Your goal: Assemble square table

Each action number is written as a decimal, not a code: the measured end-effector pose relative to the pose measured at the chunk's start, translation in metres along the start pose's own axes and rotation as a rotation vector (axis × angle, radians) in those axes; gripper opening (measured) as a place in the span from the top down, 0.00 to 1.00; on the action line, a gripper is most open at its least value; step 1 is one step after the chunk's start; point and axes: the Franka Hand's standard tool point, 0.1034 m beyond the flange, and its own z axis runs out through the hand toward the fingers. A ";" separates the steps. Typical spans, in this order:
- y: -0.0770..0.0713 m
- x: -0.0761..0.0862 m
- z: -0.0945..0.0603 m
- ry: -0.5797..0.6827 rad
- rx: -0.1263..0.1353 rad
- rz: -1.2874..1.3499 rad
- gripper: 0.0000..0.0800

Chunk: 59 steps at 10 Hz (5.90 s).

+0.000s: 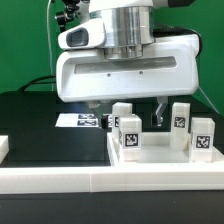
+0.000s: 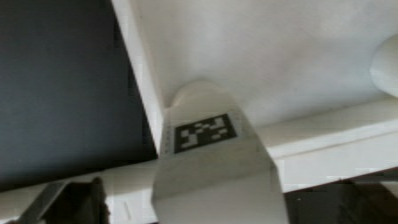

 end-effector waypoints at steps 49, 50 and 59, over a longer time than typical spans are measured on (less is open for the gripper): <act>0.004 -0.003 0.004 0.018 -0.058 -0.172 0.64; 0.004 -0.003 0.004 0.022 -0.057 -0.102 0.64; -0.003 -0.007 0.006 0.079 -0.006 0.862 0.64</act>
Offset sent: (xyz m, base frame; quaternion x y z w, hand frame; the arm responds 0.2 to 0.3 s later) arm 0.0000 0.0000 0.0000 0.0000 0.0000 -0.1296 0.9916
